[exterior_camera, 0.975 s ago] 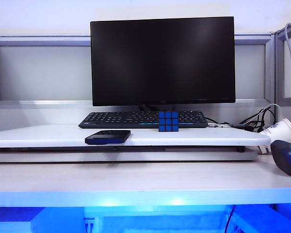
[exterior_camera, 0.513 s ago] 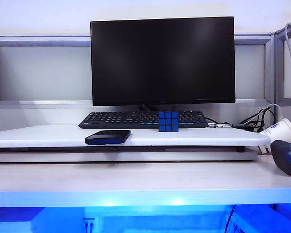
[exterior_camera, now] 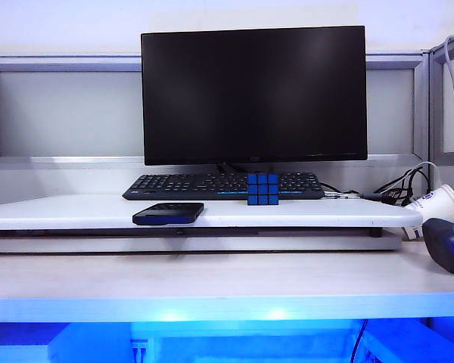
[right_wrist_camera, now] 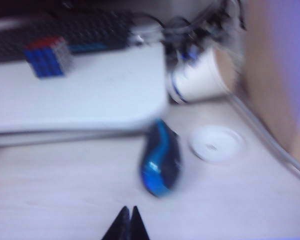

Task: Put the phone on top of the Rubik's Cube.

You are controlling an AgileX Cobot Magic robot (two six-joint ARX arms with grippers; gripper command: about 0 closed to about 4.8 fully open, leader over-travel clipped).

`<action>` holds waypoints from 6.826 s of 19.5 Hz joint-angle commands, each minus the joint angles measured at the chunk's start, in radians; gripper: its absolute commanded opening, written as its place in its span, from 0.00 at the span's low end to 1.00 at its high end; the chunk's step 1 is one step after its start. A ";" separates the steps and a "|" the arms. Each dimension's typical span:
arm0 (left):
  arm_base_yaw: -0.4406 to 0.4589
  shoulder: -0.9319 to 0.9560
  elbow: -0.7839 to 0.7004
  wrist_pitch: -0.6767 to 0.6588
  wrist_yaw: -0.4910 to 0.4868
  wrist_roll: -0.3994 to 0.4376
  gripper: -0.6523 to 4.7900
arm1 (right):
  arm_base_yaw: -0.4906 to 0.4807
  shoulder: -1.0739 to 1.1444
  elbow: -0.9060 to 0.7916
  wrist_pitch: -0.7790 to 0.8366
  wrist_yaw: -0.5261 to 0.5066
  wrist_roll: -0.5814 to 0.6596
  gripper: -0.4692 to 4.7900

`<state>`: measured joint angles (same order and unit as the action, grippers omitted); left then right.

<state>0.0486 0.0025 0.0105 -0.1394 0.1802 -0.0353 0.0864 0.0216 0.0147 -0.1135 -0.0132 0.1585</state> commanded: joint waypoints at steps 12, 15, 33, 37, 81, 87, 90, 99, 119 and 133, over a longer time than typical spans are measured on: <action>0.001 0.000 0.000 -0.006 0.165 -0.002 0.12 | 0.184 0.414 0.214 0.262 -0.193 0.322 0.71; 0.001 0.000 0.000 -0.007 0.165 -0.002 0.12 | 0.315 0.655 0.217 0.541 -0.201 0.482 0.80; 0.001 0.000 0.000 -0.007 0.165 -0.003 0.12 | 0.444 1.801 0.763 1.031 -0.457 0.946 1.00; 0.001 0.000 0.000 -0.007 0.165 -0.003 0.12 | 0.444 1.886 0.808 1.032 -0.460 0.975 1.00; 0.001 0.000 0.000 -0.008 0.166 -0.007 0.12 | 0.350 1.954 0.998 1.172 -0.433 0.989 0.07; 0.001 0.000 0.000 -0.008 0.166 -0.006 0.12 | 0.239 1.954 1.035 1.111 -0.435 0.988 0.07; 0.001 0.000 0.000 -0.008 0.165 -0.006 0.12 | 0.214 1.954 1.143 0.977 -0.447 0.924 0.07; 0.001 0.000 0.000 -0.008 0.165 -0.006 0.12 | 0.198 2.015 1.196 0.888 -0.436 0.886 0.07; 0.001 0.000 0.000 -0.008 0.165 -0.006 0.12 | 0.151 2.047 1.198 0.937 -0.438 0.943 0.07; 0.001 0.000 0.000 -0.008 0.164 -0.006 0.12 | 0.151 2.076 1.294 0.895 -0.501 1.029 0.07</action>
<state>0.0483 0.0025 0.0109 -0.1421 0.3382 -0.0395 0.2359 2.1067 1.3010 0.7242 -0.4973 1.1797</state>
